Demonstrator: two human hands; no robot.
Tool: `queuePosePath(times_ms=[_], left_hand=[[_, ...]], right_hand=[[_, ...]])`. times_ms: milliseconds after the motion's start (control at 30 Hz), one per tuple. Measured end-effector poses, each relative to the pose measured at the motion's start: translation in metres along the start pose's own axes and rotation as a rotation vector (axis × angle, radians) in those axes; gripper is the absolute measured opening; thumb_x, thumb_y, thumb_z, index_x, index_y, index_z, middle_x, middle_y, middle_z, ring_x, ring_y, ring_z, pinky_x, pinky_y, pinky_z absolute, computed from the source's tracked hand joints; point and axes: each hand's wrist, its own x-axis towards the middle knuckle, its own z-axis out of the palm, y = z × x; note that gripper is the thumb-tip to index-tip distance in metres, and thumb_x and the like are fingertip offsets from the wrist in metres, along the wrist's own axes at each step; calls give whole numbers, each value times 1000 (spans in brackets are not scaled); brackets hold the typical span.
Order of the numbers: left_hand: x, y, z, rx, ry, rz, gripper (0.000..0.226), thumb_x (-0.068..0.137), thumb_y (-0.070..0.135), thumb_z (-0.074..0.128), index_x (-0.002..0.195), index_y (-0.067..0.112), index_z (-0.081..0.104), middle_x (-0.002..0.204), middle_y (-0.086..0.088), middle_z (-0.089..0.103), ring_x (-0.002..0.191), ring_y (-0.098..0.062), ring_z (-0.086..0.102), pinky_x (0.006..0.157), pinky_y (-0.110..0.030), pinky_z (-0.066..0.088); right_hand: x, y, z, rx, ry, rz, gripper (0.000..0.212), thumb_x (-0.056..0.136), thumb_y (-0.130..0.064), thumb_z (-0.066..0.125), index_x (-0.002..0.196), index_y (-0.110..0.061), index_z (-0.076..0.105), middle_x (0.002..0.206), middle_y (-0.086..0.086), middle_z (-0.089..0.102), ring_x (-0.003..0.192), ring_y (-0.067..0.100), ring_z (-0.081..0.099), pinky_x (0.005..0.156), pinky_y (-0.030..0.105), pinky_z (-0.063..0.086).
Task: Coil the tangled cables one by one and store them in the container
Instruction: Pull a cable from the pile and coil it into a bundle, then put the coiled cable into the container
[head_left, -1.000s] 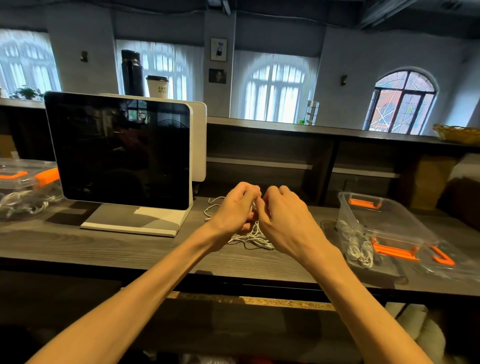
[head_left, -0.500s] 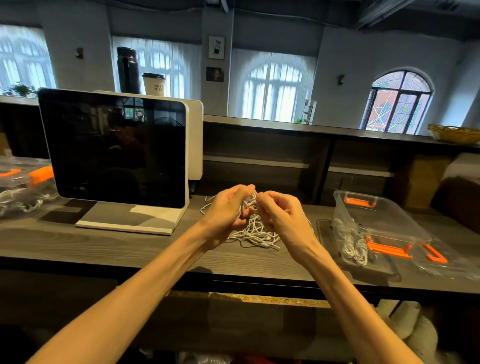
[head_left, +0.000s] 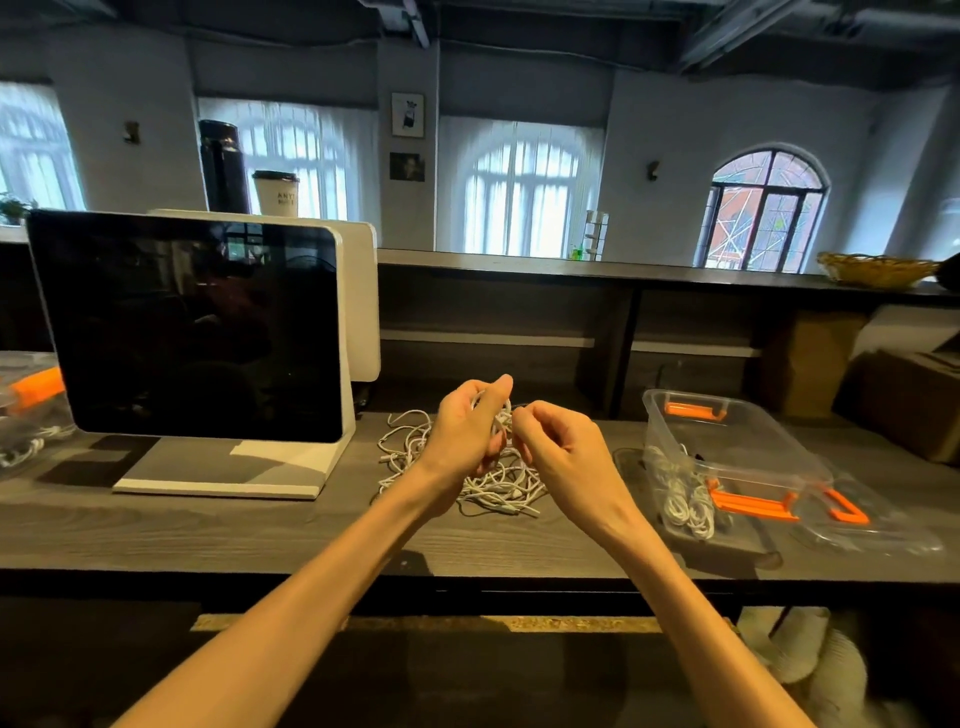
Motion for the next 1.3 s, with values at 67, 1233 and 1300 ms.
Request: queuePosePath(times_ms=[67,1233,1300], left_hand=[[5,2,8,35,-38,-27,39,103,50,48,108,13,58,61,1,48,49,-6,42,47,-22,34],[134,-11,172,196,-397,50,25,90,17,73,113,22,66,114,-4,69,112,-19,65,97,-43,56],[143,-19,177,220,-380,43,20,94,13,69,112,22,66,113,-4,68,111,-19,64,96,-41,56]], right_hand=[[2,2,-10,-26,35,28,40,105,-19,52,65,-18,58,58,-10,56,56,-1,48,55,15,39],[78,143,-246,-647,139,652,27,87,-36,79,94,-12,70,89,8,74,74,18,75,65,33,65],[89,167,-247,-834,54,716,28,87,-34,76,103,-13,67,102,11,72,85,23,75,73,40,65]])
